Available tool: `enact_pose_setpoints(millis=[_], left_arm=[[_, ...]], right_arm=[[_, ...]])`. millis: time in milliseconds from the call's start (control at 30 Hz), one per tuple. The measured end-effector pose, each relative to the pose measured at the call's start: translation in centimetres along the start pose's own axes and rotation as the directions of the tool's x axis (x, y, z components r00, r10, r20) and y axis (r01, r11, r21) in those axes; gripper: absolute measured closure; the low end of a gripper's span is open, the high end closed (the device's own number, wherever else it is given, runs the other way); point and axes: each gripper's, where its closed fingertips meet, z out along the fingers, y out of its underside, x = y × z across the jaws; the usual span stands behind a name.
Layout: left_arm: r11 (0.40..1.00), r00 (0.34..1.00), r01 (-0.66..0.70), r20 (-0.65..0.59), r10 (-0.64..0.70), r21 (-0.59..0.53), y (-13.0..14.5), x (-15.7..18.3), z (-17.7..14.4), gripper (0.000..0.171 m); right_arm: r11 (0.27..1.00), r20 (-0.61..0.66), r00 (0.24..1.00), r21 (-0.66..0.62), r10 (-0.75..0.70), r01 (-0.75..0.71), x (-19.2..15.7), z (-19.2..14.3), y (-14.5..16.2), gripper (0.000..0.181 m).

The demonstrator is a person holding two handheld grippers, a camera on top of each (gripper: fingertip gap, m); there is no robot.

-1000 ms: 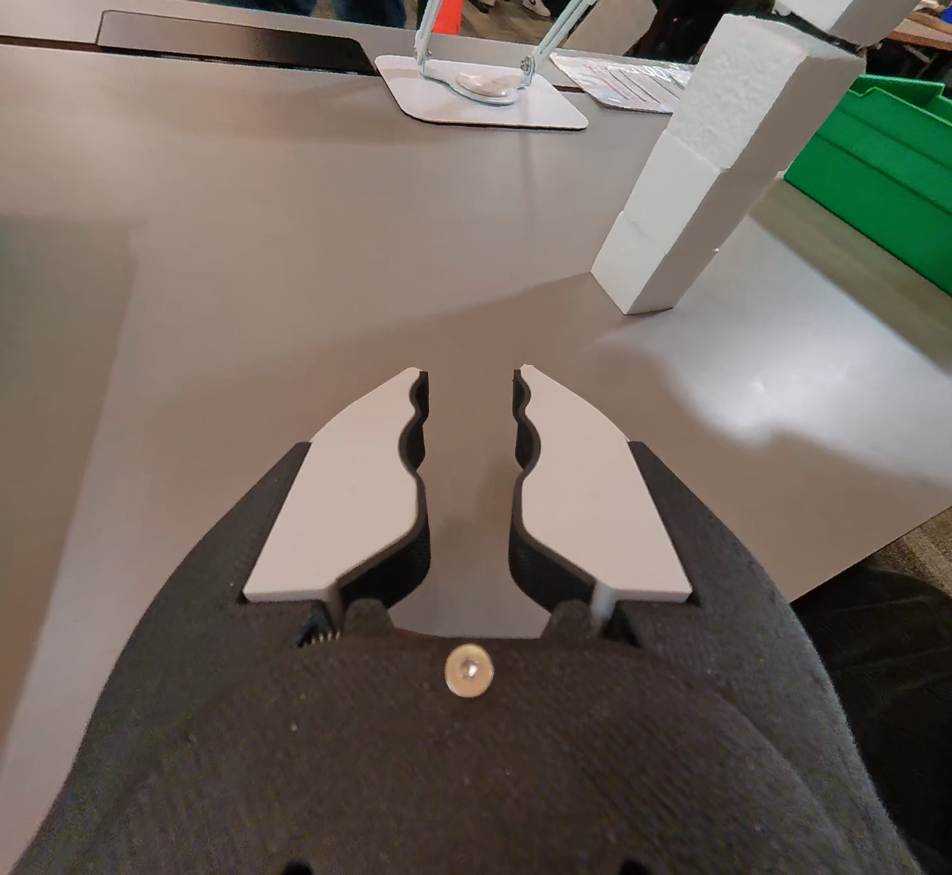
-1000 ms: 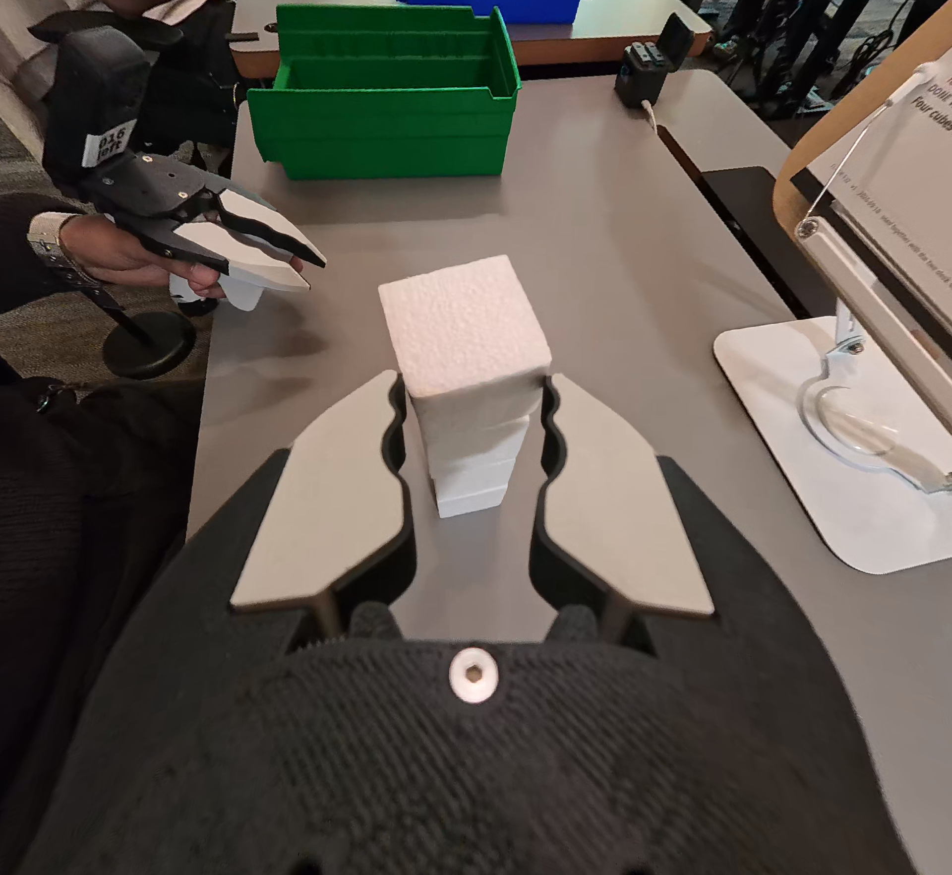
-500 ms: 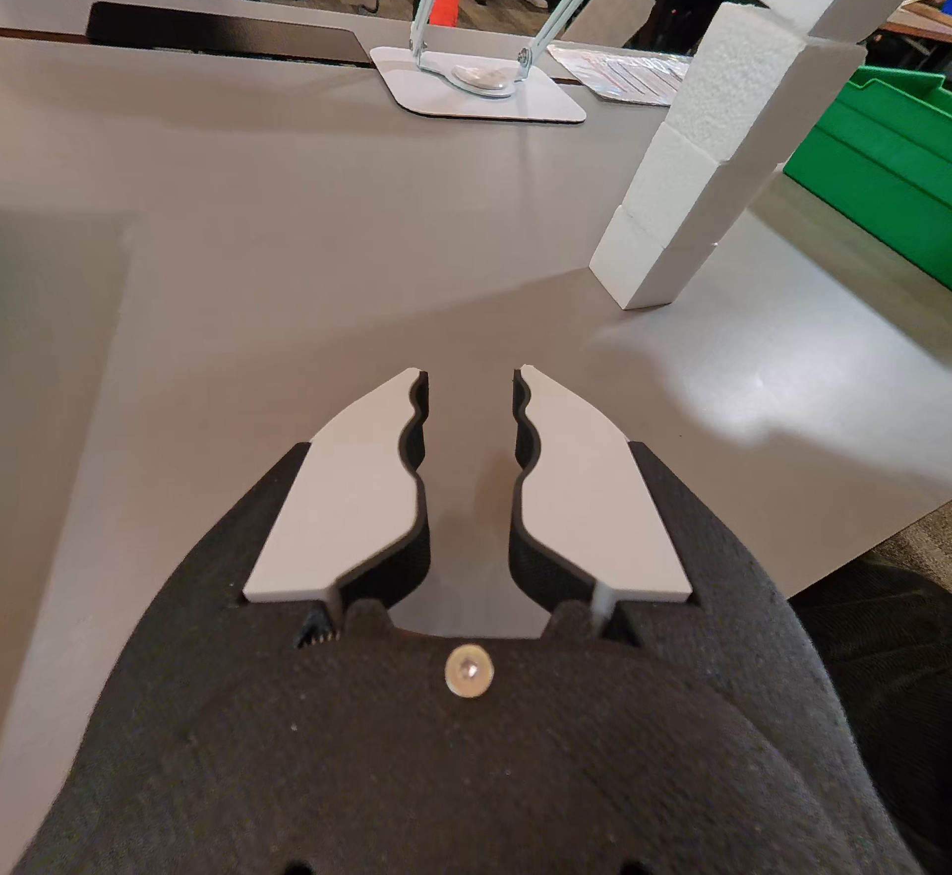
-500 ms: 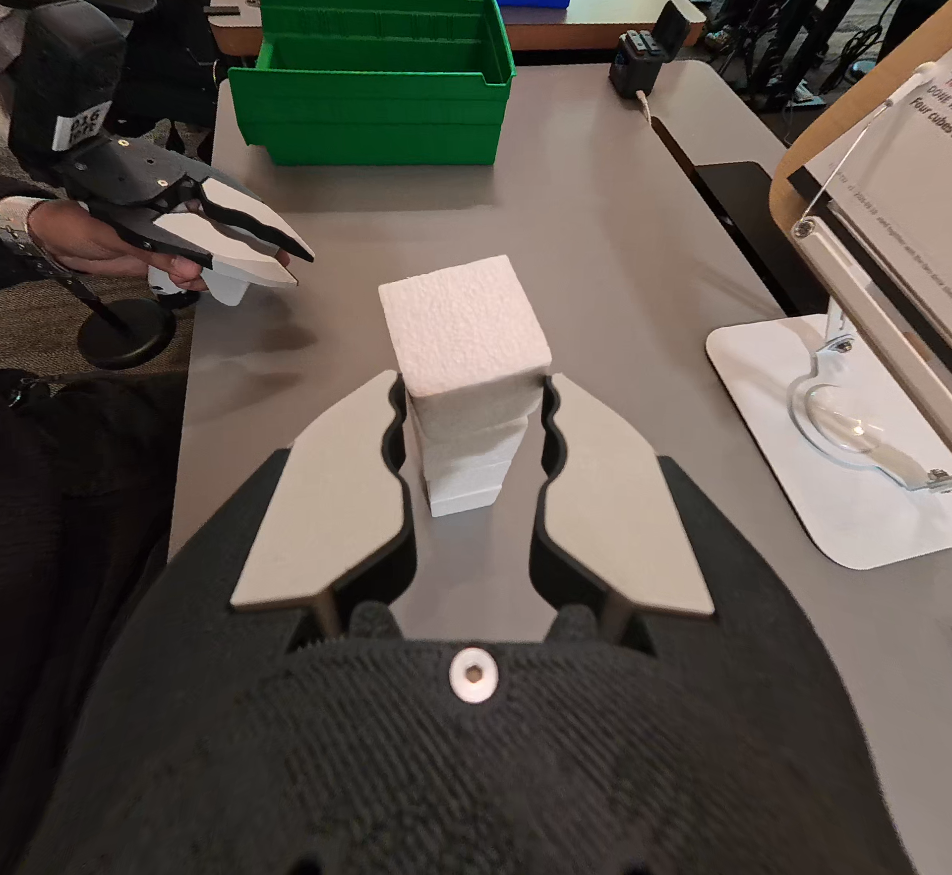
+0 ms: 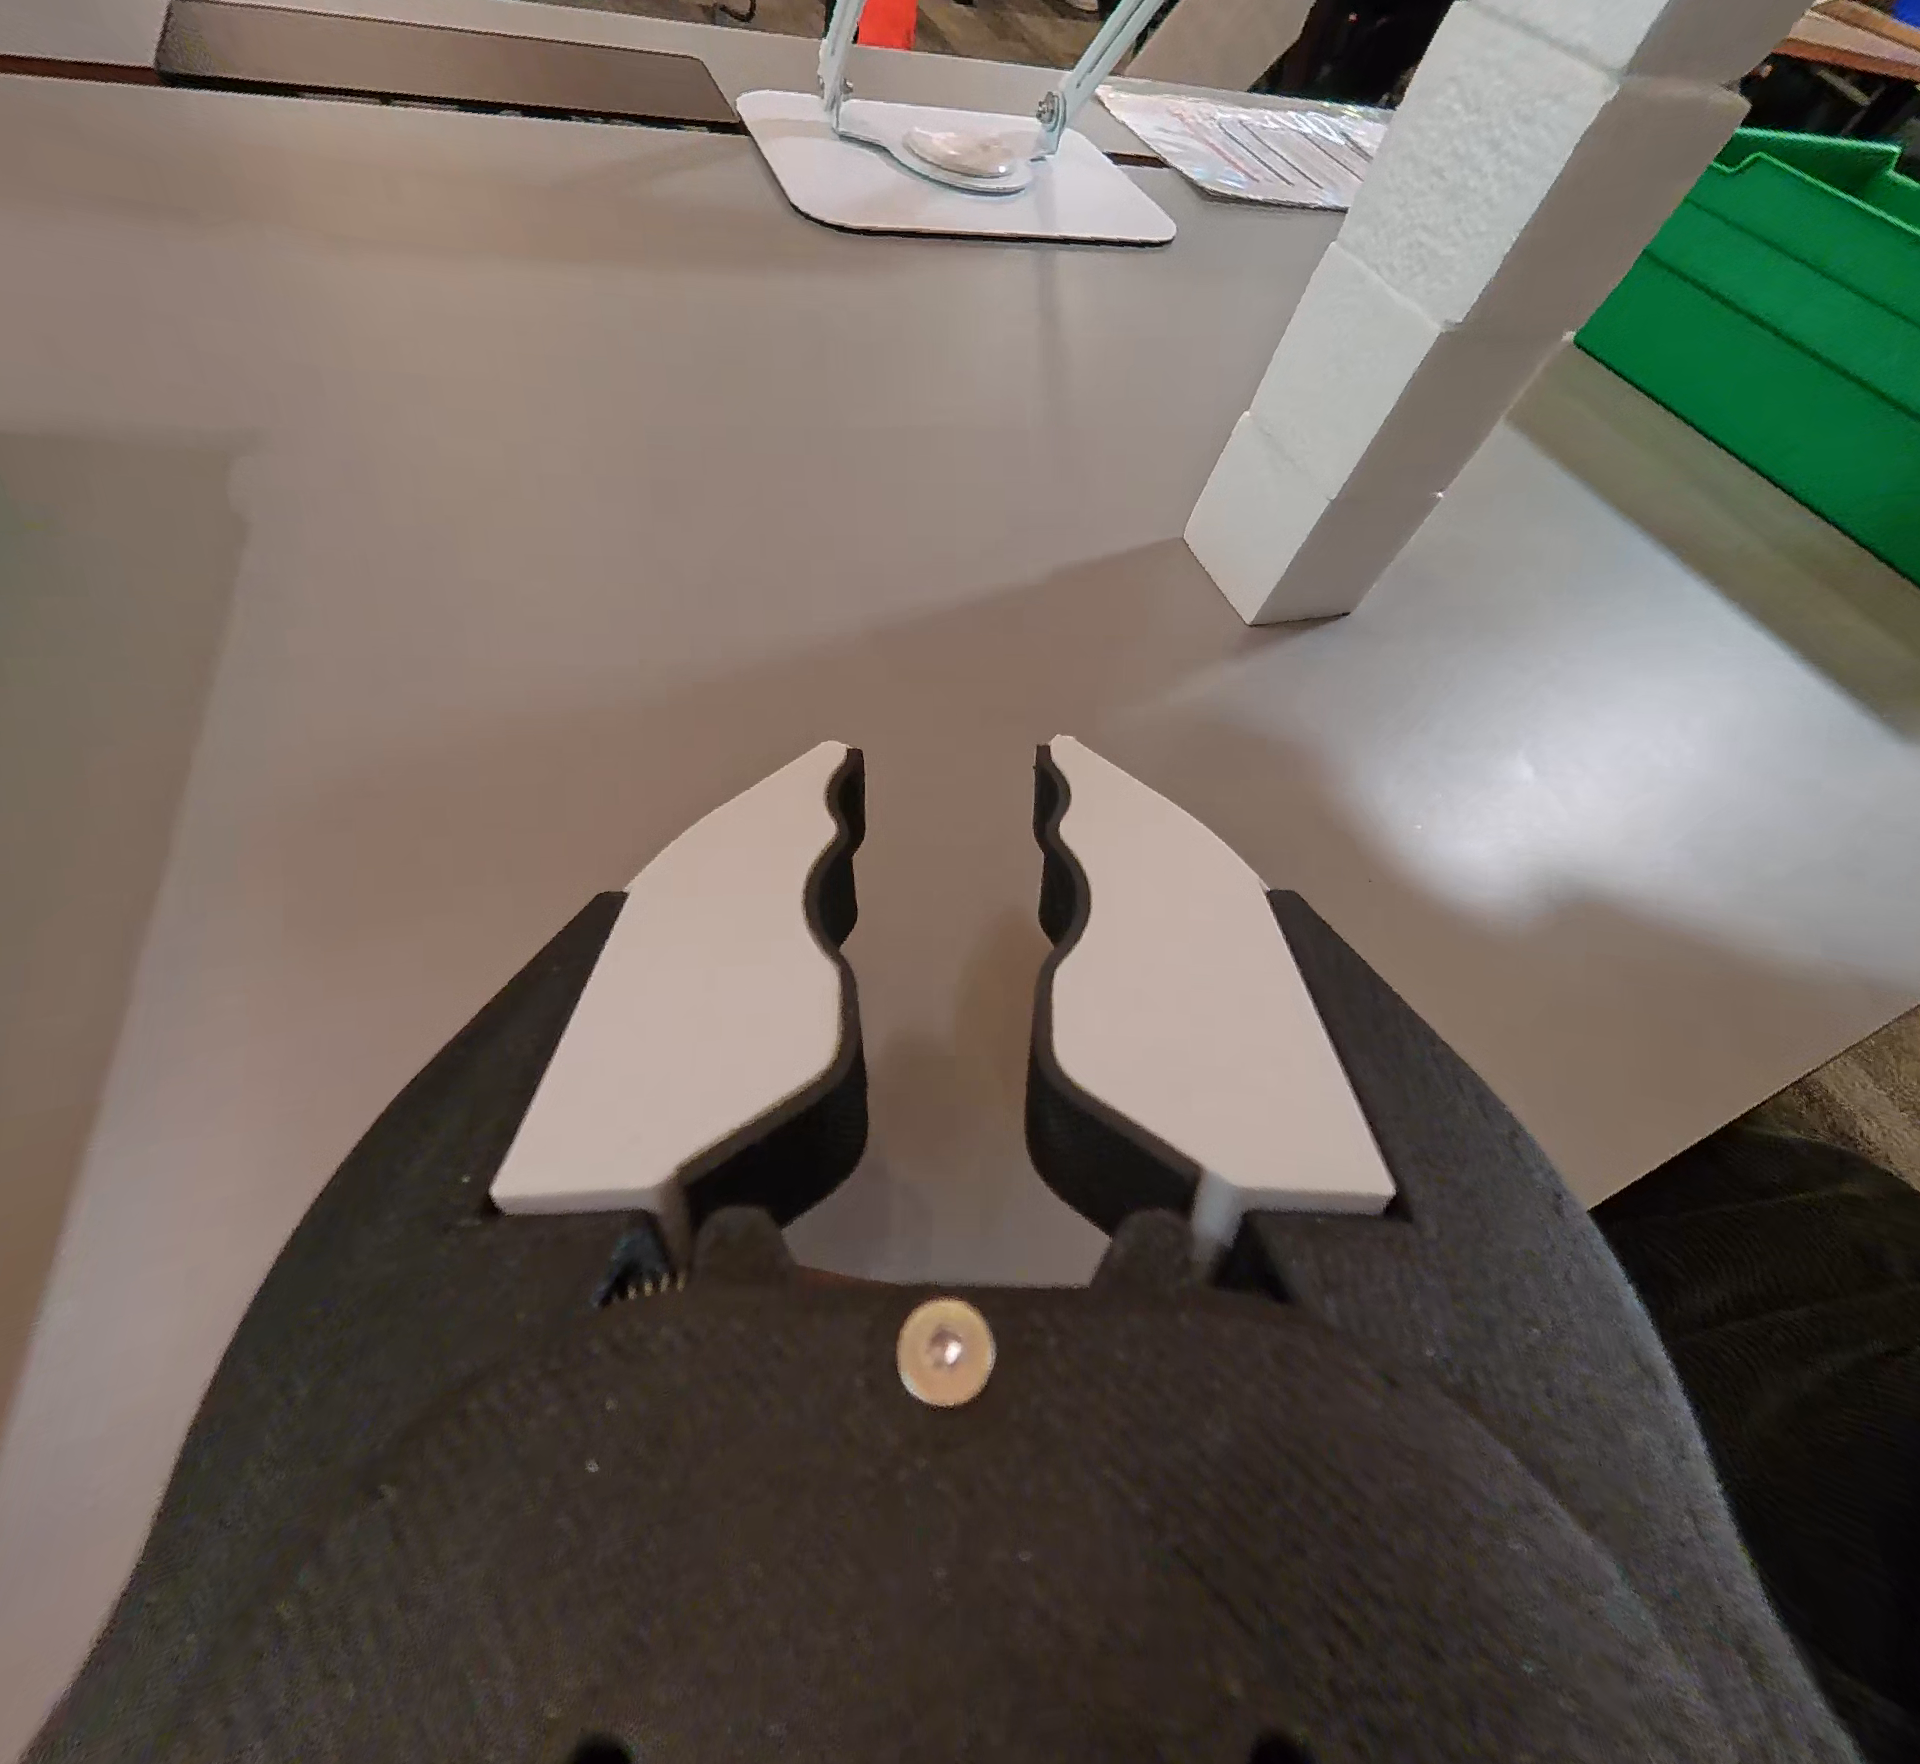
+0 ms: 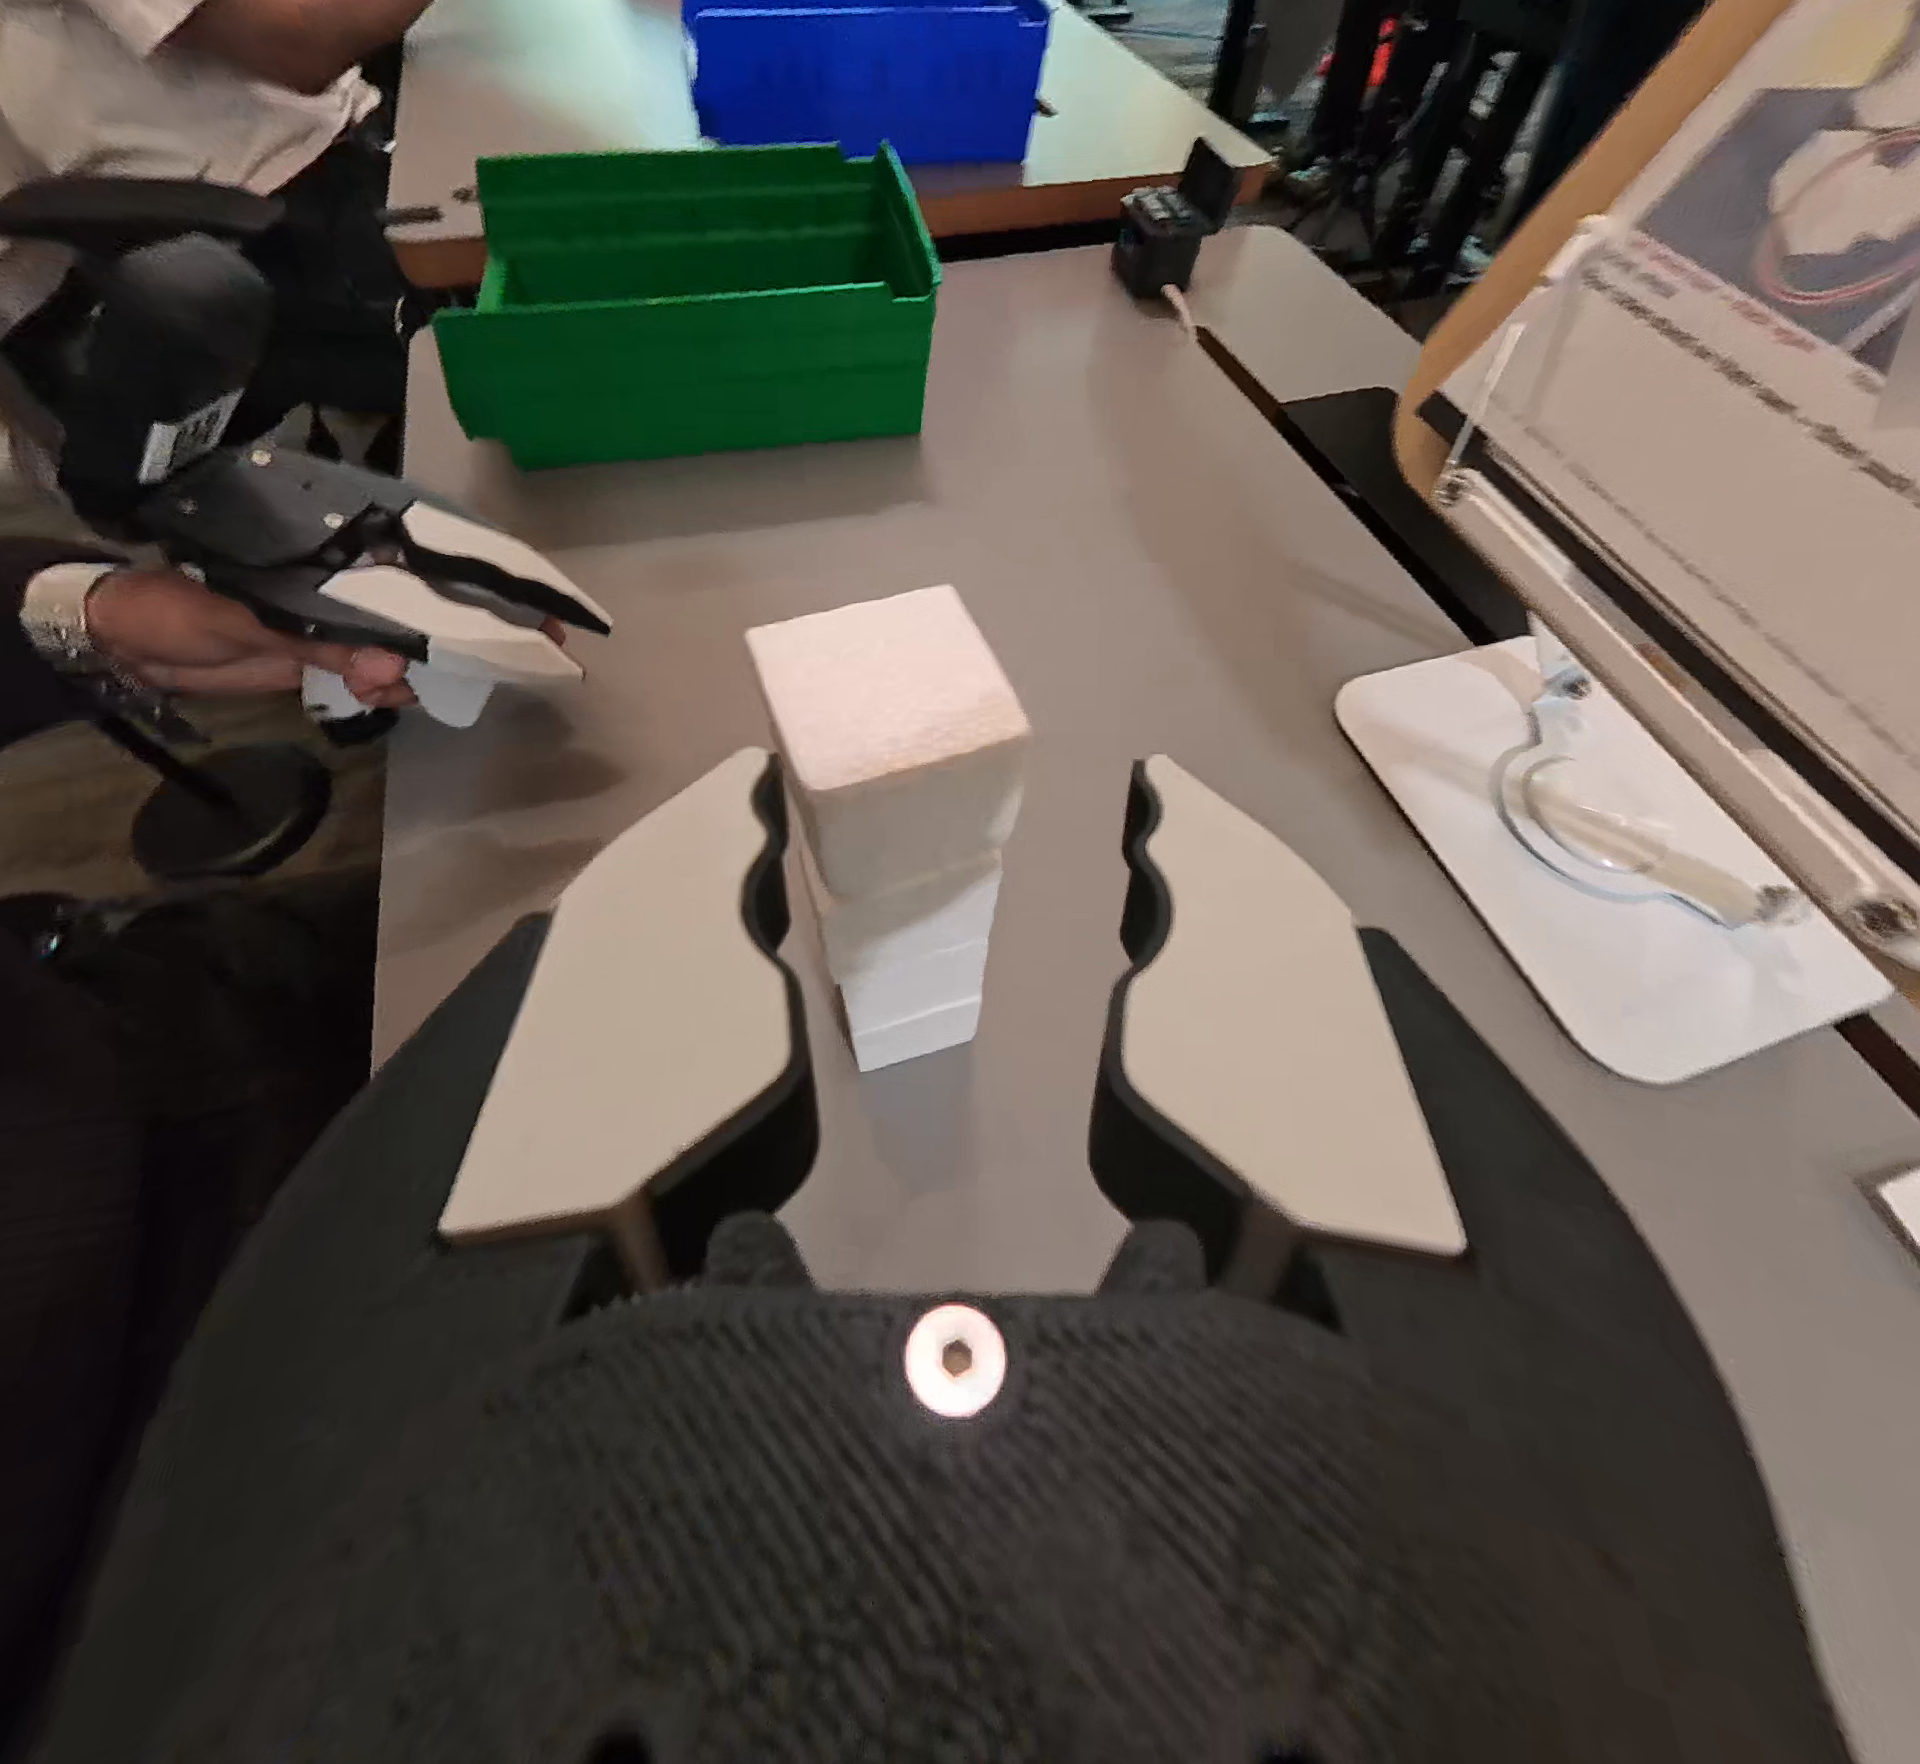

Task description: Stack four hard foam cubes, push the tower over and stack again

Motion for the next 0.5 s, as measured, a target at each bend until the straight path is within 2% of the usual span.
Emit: enact_pose_setpoints(millis=[133,300,400,500], left_arm=[[1.0,1.0,-0.008,-0.013,0.008,0.001,-0.2,0.4,0.4,0.14],[1.0,0.999,-0.026,-0.046,0.026,-0.004,-0.5,1.4,1.3,0.14],[0.999,0.996,-0.04,-0.076,0.039,-0.008,-0.7,2.3,2.2,0.14],[0.998,0.992,-0.057,-0.111,0.055,-0.016,-0.8,3.3,3.1,0.14]], right_arm=[[0.989,-0.131,0.98,0.012,0.15,-0.15,2.9,-1.7,1.0,0.124],[0.935,-0.314,0.902,-0.098,0.297,-0.342,6.0,-2.7,6.4,0.156],[0.895,-0.375,0.86,-0.142,0.347,-0.423,6.4,-2.9,9.2,0.168],[0.861,-0.382,0.84,-0.178,0.386,-0.477,5.7,-2.6,11.2,0.176]])
